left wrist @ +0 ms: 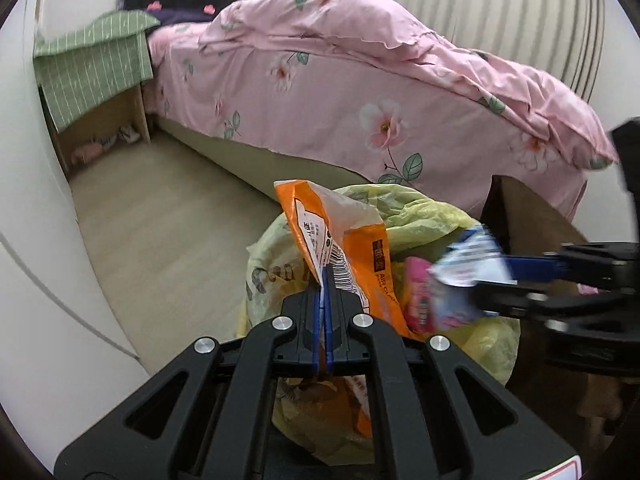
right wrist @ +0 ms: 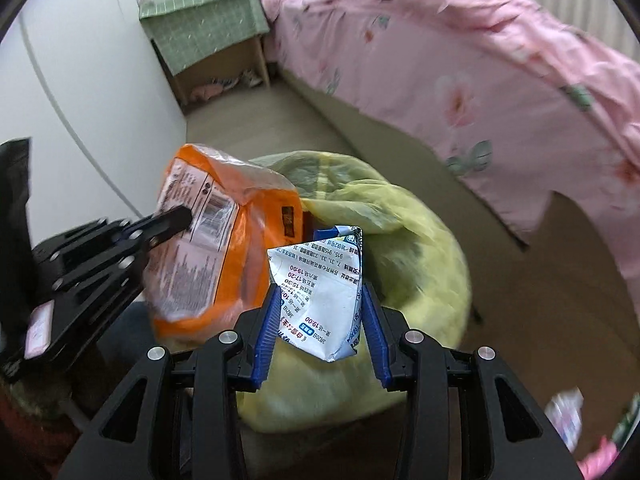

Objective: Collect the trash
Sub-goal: 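Carry both items over the yellow bag and open both tools to drop them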

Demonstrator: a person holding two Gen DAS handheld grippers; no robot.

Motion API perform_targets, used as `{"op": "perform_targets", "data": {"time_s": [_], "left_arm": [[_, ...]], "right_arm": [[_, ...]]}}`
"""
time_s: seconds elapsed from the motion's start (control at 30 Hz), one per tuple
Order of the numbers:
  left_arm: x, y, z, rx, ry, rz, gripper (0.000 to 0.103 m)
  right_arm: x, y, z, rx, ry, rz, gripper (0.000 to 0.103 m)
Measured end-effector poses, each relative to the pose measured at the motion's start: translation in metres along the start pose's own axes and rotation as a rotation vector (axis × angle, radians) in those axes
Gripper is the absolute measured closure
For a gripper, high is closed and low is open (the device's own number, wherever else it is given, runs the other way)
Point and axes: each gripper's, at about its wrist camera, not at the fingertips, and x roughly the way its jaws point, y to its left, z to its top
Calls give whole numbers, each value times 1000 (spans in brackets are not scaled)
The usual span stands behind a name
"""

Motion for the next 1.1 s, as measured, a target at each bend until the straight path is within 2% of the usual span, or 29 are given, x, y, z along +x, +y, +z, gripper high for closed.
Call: {"op": "perform_targets", "data": {"time_s": [0.1, 0.2, 0.4, 0.57, 0.83, 0.93, 0.97, 1.0, 1.1], "left_arm": [[-1, 0, -3, -13, -12, -47, 101], [9, -4, -2, -15, 9, -83, 101], [32, -16, -2, 3, 68, -89, 101], [39, -17, -5, 16, 98, -78, 101], [26, 4, 4, -95, 66, -129, 101], [19, 12, 7, -152, 63, -163, 81], [15, 15, 8, -170, 54, -170, 70], [7, 19, 10, -197, 31, -177, 65], [-11, 25, 17, -226, -14, -172, 61]], "right_arm": [[21, 1, 9, -60, 46, -16, 65], [29, -1, 10, -94, 70, -23, 65], [19, -16, -4, -65, 68, -25, 65], [13, -21, -8, -39, 26, -9, 65], [3, -10, -7, -36, -33, -15, 65], [-1, -7, -10, -27, -41, -6, 61], [-4, -6, -11, -22, -47, -2, 59], [-6, -6, -12, -18, -55, -2, 56], [-21, -5, -17, 5, -91, -7, 51]]}}
